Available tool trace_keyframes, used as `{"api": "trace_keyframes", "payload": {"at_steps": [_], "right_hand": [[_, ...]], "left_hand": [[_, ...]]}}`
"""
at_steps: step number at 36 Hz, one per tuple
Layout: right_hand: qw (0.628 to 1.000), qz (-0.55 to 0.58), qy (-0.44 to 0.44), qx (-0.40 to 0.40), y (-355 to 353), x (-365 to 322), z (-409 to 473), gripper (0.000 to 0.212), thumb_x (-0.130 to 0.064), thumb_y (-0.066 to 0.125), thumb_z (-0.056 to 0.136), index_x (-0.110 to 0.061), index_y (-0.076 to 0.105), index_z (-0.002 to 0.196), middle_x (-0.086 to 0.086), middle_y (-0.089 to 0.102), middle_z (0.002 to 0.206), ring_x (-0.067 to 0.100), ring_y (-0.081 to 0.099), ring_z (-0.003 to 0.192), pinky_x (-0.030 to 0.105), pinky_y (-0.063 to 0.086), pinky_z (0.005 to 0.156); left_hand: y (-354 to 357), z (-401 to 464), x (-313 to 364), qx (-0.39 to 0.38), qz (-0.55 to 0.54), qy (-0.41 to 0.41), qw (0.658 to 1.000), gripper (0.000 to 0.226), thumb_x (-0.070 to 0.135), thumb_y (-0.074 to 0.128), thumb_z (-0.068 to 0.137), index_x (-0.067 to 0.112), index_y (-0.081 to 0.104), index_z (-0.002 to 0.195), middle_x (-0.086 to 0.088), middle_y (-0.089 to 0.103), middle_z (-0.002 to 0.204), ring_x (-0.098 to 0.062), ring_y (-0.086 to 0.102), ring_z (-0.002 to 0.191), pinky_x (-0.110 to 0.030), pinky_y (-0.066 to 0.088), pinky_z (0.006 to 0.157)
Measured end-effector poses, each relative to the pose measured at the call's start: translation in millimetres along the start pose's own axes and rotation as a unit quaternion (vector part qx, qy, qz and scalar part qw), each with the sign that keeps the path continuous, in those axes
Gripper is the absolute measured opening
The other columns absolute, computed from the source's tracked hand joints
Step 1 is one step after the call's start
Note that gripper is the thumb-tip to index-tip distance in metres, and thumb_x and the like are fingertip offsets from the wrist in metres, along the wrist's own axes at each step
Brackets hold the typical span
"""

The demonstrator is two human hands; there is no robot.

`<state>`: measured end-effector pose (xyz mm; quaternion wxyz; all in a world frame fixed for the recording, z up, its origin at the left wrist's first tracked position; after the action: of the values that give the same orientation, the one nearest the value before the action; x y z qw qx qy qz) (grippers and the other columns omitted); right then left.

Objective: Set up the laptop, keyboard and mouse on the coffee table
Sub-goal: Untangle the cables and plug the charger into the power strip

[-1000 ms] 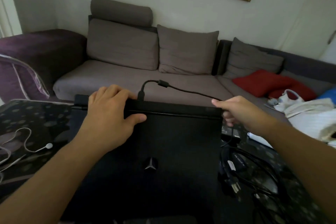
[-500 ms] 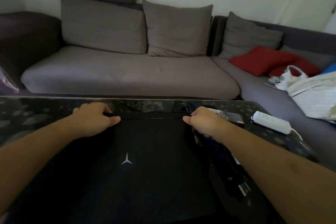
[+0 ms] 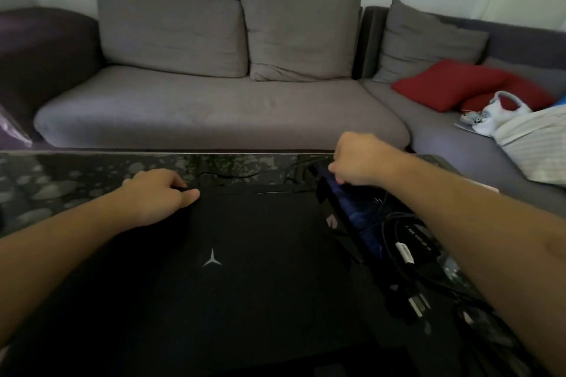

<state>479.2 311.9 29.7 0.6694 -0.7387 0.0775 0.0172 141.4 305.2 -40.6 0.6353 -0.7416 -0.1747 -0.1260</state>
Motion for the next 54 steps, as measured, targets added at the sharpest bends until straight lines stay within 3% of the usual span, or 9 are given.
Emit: {"api": "trace_keyframes", "payload": {"at_steps": [10,15,20,29,37,41,46,51,54], "right_hand": [[0.954,-0.133,0.019,0.268,-73,-5,-37,0.031,-0.02,0.065,0.093,-0.005,0.066,0.12,0.027,0.065,0.122,0.049,0.065,0.111,0.046,0.049,0.083],[0.913,0.161,0.104,0.359,-92,38,-30,0.048,-0.051,0.064,0.091,-0.008,0.076,0.109,0.023,0.074,0.111,0.044,0.069,0.108,0.042,0.054,0.088],[0.798,0.436,0.138,0.392,-99,52,-29,0.061,-0.071,0.07,0.069,-0.011,0.076,0.08,0.006,0.077,0.079,0.023,0.066,0.062,0.036,0.054,0.056],[0.913,0.254,-0.097,0.303,-58,-25,-42,0.016,-0.023,0.071,0.078,-0.013,0.064,0.067,-0.011,0.056,0.049,0.003,0.049,0.049,0.022,0.035,0.051],[0.971,0.167,-0.169,0.008,54,-81,-76,0.006,-0.023,0.051,0.082,-0.021,0.054,0.086,0.007,0.07,0.098,0.032,0.064,0.095,0.04,0.053,0.082],[0.965,0.062,-0.251,-0.037,73,-93,-99,0.032,-0.011,0.06,0.084,-0.01,0.057,0.116,0.017,0.059,0.122,0.038,0.053,0.116,0.042,0.045,0.103],[0.961,0.036,-0.276,-0.002,57,-58,-122,0.057,-0.017,0.067,0.076,-0.003,0.061,0.131,0.016,0.056,0.134,0.032,0.049,0.127,0.042,0.048,0.109],[0.955,0.041,-0.063,0.287,13,42,-132,0.033,-0.027,0.05,0.085,-0.014,0.066,0.111,0.009,0.059,0.115,0.032,0.057,0.111,0.043,0.052,0.091],[0.96,0.056,0.176,0.211,6,114,-117,0.051,-0.05,0.05,0.097,-0.011,0.057,0.129,0.019,0.061,0.128,0.041,0.059,0.119,0.048,0.049,0.094]], "left_hand": [[-6,-11,8,0.02,-0.003,0.005,1.0,0.046,0.052,0.057,0.102,0.02,0.064,0.134,-0.007,0.065,0.134,-0.029,0.059,0.125,-0.043,0.042,0.113],[-5,-9,6,0.011,-0.003,0.003,1.0,0.045,0.053,0.057,0.102,0.022,0.063,0.134,-0.007,0.064,0.135,-0.029,0.057,0.128,-0.046,0.04,0.116],[-1,-7,3,0.006,-0.005,-0.006,1.0,0.043,0.055,0.058,0.101,0.024,0.065,0.13,-0.006,0.066,0.132,-0.029,0.059,0.125,-0.045,0.042,0.113],[5,-6,0,0.031,0.011,0.015,0.999,0.036,0.054,0.061,0.098,0.027,0.069,0.121,-0.004,0.068,0.125,-0.028,0.061,0.12,-0.046,0.048,0.107],[-5,-36,56,0.196,-0.068,0.264,0.942,0.058,0.001,0.074,0.077,0.022,0.062,0.129,0.004,0.054,0.115,-0.025,0.055,0.115,-0.032,0.044,0.099],[17,-71,123,0.052,-0.023,0.428,0.902,0.093,-0.005,0.065,0.077,0.043,0.042,0.153,0.015,0.036,0.147,-0.005,0.038,0.135,-0.024,0.036,0.113],[52,-74,143,0.009,0.102,0.406,0.908,0.058,0.023,0.065,0.093,0.034,0.048,0.147,0.014,0.05,0.141,-0.009,0.051,0.131,-0.025,0.04,0.113],[55,-65,125,0.024,0.125,0.309,0.942,0.02,0.043,0.049,0.104,0.04,0.058,0.121,0.018,0.053,0.115,-0.005,0.053,0.112,-0.034,0.049,0.104],[55,-62,119,0.026,0.107,0.286,0.952,0.021,0.042,0.045,0.105,0.039,0.058,0.122,0.017,0.049,0.115,-0.006,0.05,0.111,-0.033,0.047,0.104]]}}
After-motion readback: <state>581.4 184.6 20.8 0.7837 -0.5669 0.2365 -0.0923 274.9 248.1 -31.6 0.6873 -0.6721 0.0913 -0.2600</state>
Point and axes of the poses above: each hand's wrist, its own z-axis towards the middle knuckle, its own y-axis out of the palm, x = y × z, the point moved 5 cm from there along z, towards the middle knuckle
